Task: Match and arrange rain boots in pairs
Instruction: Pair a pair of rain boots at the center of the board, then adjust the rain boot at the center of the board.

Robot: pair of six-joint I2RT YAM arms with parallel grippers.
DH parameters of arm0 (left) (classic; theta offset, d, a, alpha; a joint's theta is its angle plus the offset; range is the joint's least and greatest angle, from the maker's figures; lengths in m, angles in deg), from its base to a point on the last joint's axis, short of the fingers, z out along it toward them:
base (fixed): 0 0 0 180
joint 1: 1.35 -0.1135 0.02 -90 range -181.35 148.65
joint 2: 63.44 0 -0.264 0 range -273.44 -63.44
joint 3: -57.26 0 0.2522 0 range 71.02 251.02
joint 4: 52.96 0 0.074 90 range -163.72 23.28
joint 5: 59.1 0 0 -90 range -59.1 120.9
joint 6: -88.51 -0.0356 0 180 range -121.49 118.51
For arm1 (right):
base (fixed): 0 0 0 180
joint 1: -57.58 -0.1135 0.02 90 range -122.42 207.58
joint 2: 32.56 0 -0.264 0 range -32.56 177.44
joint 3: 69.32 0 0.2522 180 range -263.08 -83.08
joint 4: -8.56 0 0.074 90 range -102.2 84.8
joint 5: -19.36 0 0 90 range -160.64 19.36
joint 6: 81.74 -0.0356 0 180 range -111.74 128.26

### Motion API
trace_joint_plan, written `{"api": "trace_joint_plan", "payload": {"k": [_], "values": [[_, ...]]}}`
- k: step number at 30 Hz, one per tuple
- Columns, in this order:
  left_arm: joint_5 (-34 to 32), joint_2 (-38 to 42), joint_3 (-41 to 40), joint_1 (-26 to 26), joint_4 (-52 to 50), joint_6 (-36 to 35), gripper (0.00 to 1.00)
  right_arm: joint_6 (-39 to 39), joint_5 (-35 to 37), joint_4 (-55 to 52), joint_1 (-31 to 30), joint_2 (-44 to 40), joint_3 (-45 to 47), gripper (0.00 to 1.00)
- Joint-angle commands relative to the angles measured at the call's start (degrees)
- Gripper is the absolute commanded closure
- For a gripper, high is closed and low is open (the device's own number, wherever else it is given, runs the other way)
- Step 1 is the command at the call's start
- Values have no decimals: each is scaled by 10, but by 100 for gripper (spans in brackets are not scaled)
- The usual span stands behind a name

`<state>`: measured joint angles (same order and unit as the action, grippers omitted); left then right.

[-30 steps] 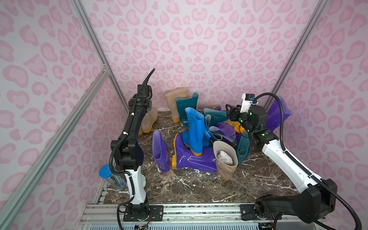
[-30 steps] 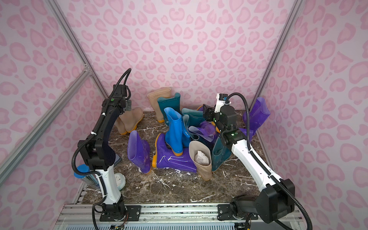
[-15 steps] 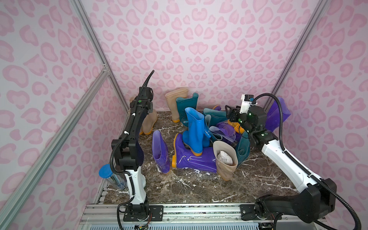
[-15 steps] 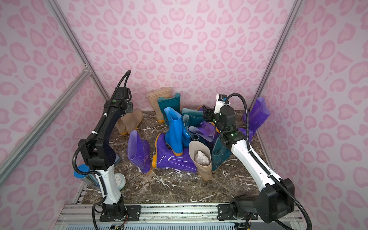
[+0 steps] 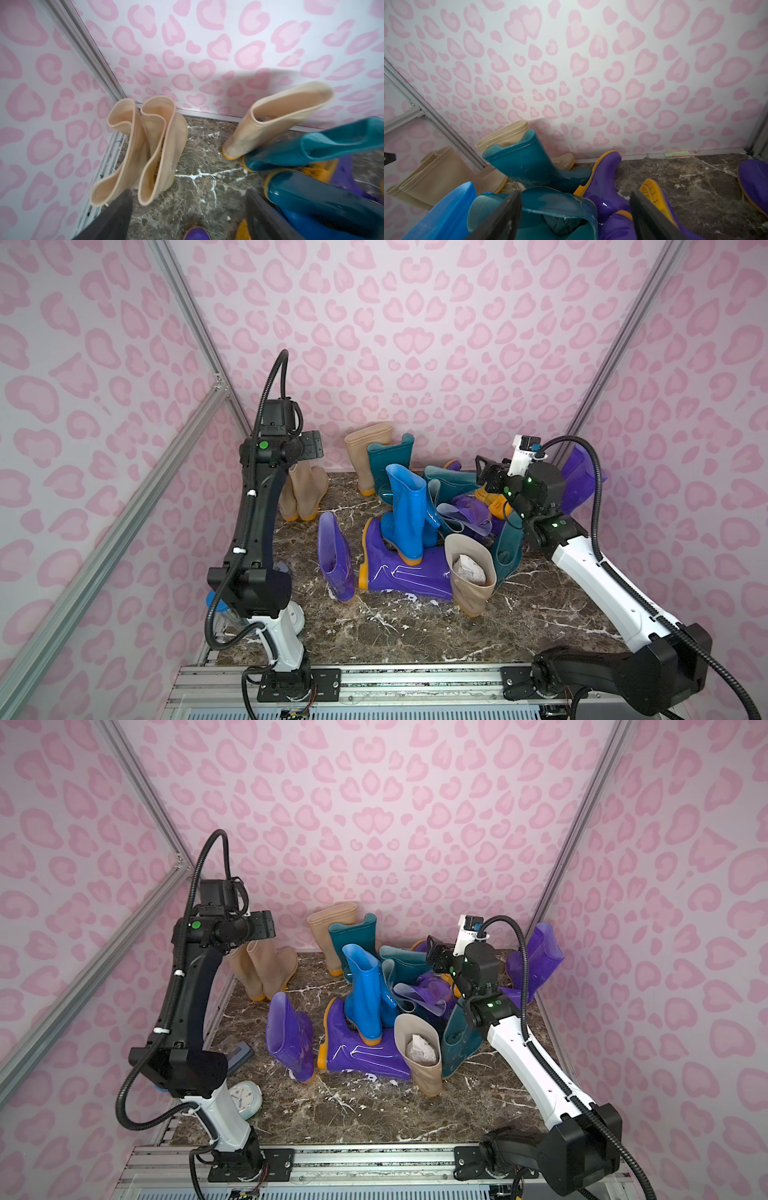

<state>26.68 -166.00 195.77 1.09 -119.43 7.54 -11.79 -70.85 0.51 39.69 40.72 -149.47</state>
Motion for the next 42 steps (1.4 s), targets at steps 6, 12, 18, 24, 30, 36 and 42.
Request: {"api": "trace_joint_plan", "payload": {"k": [6, 12, 18, 24, 30, 36, 42], "values": [[146, 172, -262, 9, 127, 25, 17, -30, -90, 109, 12, -28, 59, 17], [100, 213, -363, 39, 124, 23, 18, -45, -90, 37, 3, 19, -3, 49], [48, 215, -369, 46, 93, 25, 20, -2, 27, -5, -53, 59, -75, 36], [56, 251, -387, 61, 117, 46, 20, 8, 42, -13, -76, 46, -57, 26], [40, 291, -374, 107, 12, 83, 20, 13, 35, -119, -86, 40, -111, 25], [5, 418, -418, 148, -67, 110, 17, 4, 57, -152, -159, -24, -90, 25], [67, 421, -474, 171, -93, 142, 17, 27, 117, -168, -253, -58, -71, 23]]}}
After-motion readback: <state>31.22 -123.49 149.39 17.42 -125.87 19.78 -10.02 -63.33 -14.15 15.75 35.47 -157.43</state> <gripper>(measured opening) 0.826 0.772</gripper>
